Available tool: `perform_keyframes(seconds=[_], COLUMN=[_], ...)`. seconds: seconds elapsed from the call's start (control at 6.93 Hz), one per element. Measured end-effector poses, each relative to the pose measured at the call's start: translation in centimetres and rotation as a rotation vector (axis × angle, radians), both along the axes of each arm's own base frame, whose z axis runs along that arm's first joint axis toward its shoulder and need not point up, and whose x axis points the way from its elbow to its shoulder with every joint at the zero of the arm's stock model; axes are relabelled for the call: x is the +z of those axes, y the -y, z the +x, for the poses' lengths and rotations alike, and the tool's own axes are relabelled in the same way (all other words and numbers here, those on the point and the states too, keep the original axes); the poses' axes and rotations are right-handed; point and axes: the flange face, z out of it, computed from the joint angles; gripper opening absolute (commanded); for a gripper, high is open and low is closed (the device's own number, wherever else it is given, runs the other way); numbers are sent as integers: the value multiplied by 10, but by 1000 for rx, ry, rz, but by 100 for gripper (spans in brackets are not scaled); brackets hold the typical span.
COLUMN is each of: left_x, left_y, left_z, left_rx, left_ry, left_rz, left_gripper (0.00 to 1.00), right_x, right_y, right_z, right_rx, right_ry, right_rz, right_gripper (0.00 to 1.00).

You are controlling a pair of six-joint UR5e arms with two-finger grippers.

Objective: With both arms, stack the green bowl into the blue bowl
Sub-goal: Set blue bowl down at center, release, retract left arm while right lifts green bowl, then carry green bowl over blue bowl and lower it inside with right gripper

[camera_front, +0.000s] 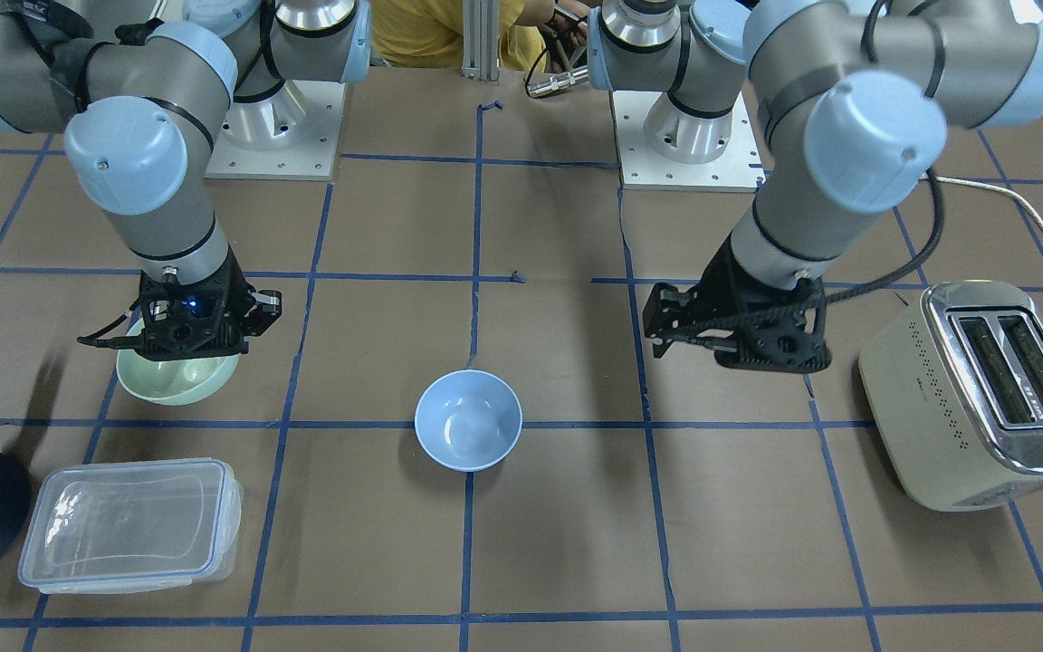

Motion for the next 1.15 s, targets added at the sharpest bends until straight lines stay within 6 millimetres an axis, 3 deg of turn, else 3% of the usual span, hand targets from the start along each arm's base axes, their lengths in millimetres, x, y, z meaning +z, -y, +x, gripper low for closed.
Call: perform_keyframes(seconds=[0.14, 0.58, 0.87, 1.15], left_x=[21, 28, 26, 28], left_y=[-15, -21, -19, -12], left_z=[1, -5, -4, -4], left_rx=[11, 88, 92, 94], left_ry=[11, -7, -7, -9], left_rz=[-32, -45, -51, -77], left_gripper=[91, 100, 100, 100], right_x=[9, 15, -2, -30], right_y=[15, 48, 68, 73], right_z=[27, 108, 164, 217], right_rx=[-55, -231, -306, -360], right_ry=[2, -45, -61, -84], right_rz=[5, 82, 91, 94], right_gripper=[0, 0, 0, 0])
